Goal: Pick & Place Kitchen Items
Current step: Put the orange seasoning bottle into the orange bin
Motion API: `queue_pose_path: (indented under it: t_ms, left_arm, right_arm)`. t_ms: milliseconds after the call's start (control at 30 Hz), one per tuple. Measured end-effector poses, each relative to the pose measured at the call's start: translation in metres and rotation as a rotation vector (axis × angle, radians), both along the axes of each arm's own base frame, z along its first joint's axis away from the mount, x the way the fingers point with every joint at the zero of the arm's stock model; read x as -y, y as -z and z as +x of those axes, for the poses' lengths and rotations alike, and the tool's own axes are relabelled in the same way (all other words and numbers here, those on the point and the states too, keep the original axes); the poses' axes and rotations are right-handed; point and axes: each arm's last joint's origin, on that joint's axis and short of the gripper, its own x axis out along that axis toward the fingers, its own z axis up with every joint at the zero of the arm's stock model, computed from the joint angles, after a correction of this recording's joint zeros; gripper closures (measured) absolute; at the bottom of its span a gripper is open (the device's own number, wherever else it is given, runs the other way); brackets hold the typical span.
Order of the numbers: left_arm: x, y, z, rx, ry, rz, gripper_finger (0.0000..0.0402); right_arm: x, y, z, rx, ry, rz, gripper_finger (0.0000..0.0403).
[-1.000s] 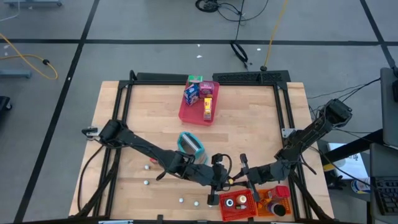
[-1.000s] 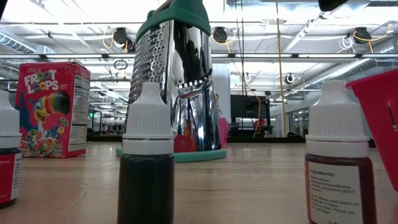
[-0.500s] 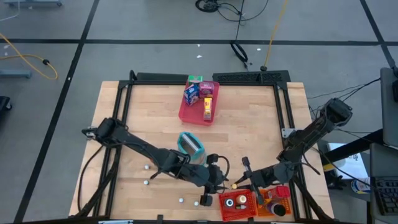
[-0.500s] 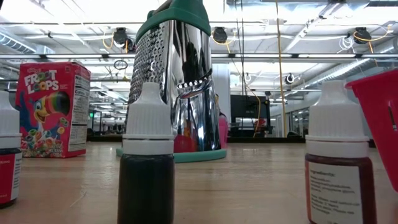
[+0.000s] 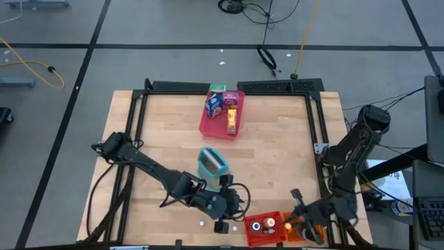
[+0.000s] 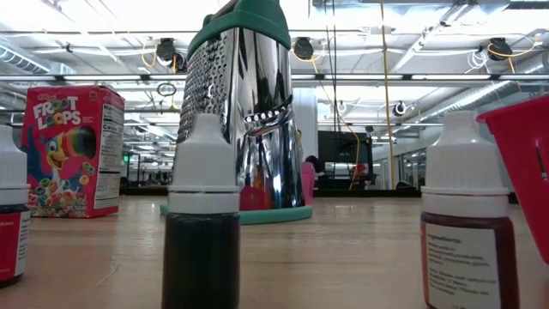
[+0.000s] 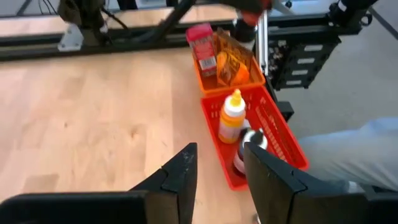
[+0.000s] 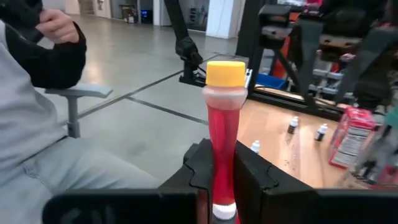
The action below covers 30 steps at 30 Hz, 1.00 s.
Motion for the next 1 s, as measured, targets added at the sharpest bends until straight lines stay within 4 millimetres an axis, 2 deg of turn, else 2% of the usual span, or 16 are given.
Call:
queue_pose_path:
  t_ms: [233, 467, 767, 1000]
  left_arm:
    - [0.001, 0.000, -0.001, -0.001, -0.015, 0.001, 0.0270]
    - [0.001, 0.001, -0.001, -0.002, -0.023, 0.006, 0.0270]
    - [0.000, 0.001, -0.001, 0.000, -0.039, 0.018, 0.0270]
    - [0.000, 0.001, -0.001, -0.003, -0.038, 0.019, 0.0270]
  right_arm:
    - [-0.010, 0.003, -0.032, 0.002, 0.079, -0.014, 0.0379]
    - [-0.008, 0.018, -0.053, -0.065, 0.213, 0.005, 0.0379]
    - [-0.001, 0.036, -0.058, -0.158, 0.258, 0.049, 0.0379]
    - [0.015, 0.067, -0.062, -0.223, 0.300, 0.128, 0.0379]
